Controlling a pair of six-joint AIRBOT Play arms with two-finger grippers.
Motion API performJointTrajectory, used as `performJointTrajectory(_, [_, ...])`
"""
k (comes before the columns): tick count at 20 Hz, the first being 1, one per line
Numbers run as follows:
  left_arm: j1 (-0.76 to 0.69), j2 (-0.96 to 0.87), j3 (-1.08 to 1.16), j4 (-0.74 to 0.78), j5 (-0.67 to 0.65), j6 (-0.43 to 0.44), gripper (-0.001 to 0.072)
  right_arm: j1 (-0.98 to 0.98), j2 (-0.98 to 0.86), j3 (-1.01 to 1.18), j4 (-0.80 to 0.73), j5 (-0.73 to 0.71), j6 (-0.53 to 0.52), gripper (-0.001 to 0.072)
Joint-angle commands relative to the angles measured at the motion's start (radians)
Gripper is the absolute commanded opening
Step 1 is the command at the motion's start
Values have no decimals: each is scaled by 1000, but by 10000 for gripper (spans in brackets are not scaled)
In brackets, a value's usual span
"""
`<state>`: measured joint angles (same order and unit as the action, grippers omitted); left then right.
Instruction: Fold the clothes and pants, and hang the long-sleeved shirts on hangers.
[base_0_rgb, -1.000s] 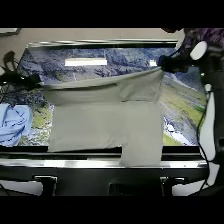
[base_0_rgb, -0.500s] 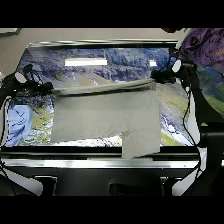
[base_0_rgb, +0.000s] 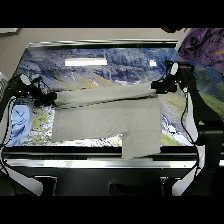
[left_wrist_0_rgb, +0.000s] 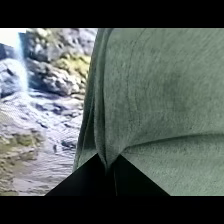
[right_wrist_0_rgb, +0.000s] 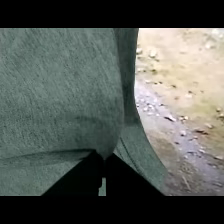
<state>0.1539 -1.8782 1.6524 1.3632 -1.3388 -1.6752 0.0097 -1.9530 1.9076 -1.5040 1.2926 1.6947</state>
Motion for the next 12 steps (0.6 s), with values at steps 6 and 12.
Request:
performJointTrajectory(6, [-8, -60, 0, -3, -56, -2, 174, 1, -69, 0, 5, 79, 0, 49])
performJointTrajectory(12, [47, 18, 153, 2, -131, 10, 615, -33, 37, 0, 87, 152, -62, 475])
